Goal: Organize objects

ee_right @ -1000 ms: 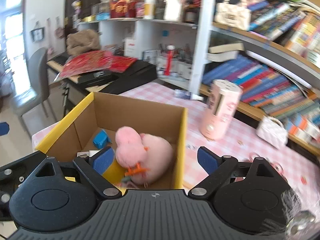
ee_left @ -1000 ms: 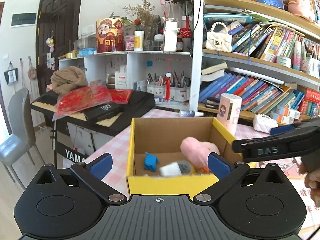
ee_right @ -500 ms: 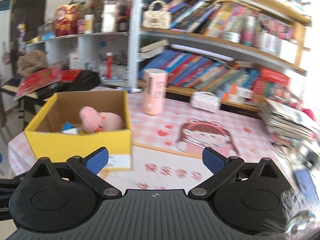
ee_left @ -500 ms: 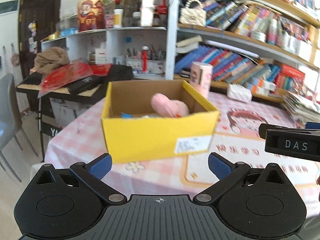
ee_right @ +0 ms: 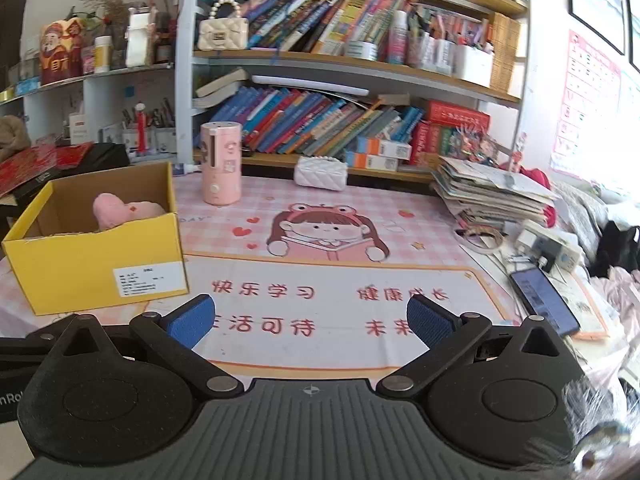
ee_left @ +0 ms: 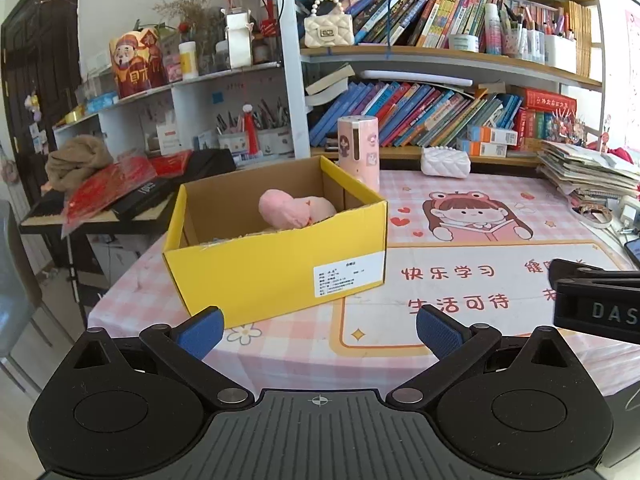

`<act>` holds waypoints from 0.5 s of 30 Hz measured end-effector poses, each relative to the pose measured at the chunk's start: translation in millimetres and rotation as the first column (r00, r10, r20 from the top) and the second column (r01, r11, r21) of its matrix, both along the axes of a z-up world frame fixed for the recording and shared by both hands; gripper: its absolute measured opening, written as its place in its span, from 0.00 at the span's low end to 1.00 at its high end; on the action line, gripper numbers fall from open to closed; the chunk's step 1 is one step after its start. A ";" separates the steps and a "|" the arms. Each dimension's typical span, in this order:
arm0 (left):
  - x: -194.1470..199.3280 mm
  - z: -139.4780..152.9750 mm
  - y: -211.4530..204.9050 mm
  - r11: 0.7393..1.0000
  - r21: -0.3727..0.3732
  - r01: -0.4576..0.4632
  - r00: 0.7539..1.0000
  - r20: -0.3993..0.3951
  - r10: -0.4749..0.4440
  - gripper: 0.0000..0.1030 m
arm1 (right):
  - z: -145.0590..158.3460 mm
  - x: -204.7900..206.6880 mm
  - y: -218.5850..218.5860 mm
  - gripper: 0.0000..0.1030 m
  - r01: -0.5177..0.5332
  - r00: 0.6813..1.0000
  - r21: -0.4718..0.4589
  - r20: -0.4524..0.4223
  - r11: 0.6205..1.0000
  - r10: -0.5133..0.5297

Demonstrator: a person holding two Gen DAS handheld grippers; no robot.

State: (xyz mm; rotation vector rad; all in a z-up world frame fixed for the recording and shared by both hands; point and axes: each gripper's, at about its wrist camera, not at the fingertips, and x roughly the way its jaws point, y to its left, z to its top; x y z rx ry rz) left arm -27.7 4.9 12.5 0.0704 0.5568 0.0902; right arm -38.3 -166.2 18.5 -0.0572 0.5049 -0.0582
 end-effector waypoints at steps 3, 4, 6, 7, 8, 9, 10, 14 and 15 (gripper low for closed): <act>1.8 -0.5 -0.5 1.000 0.013 -0.028 1.000 -0.004 0.028 1.00 | -1.4 -2.2 -1.1 1.00 0.004 1.000 -0.002 -0.010 1.000 -0.004; 2.5 -0.8 -0.5 0.999 0.017 -0.043 0.999 -0.006 0.043 1.00 | -2.0 -2.3 0.0 1.00 0.002 1.000 -0.010 -0.013 1.000 -0.002; 4.3 -0.7 0.6 0.997 0.012 -0.075 0.997 -0.011 0.075 1.00 | -4.2 -1.2 2.0 1.00 -0.002 1.000 -0.027 -0.028 1.000 0.001; 4.7 -0.6 0.4 0.997 0.002 -0.082 0.997 -0.015 0.082 1.00 | -6.1 -0.7 2.5 1.00 -0.006 0.999 -0.034 -0.038 0.999 0.004; 4.9 -0.7 0.0 0.997 -0.003 -0.080 0.997 -0.018 0.080 1.00 | -8.1 0.6 2.9 1.00 -0.009 0.999 -0.038 -0.051 0.999 0.007; 4.7 -1.2 -2.2 0.997 -0.001 -0.072 0.997 -0.021 0.072 1.00 | -9.8 1.9 3.3 1.00 -0.009 0.998 -0.042 -0.065 0.999 0.007; 4.6 -1.9 -4.6 0.998 0.008 -0.062 0.998 -0.023 0.063 1.00 | -11.2 2.9 3.5 1.00 -0.010 0.997 -0.043 -0.074 0.999 0.006; 5.1 -4.7 -13.0 0.997 0.048 -0.056 0.998 -0.029 0.058 1.00 | -13.1 5.0 4.5 1.00 -0.004 0.997 -0.052 -0.083 0.999 -0.001; 5.4 -5.1 -13.3 0.997 0.047 -0.055 0.998 -0.035 0.057 1.00 | -13.8 5.2 3.9 1.00 0.000 0.996 -0.051 -0.088 0.999 -0.004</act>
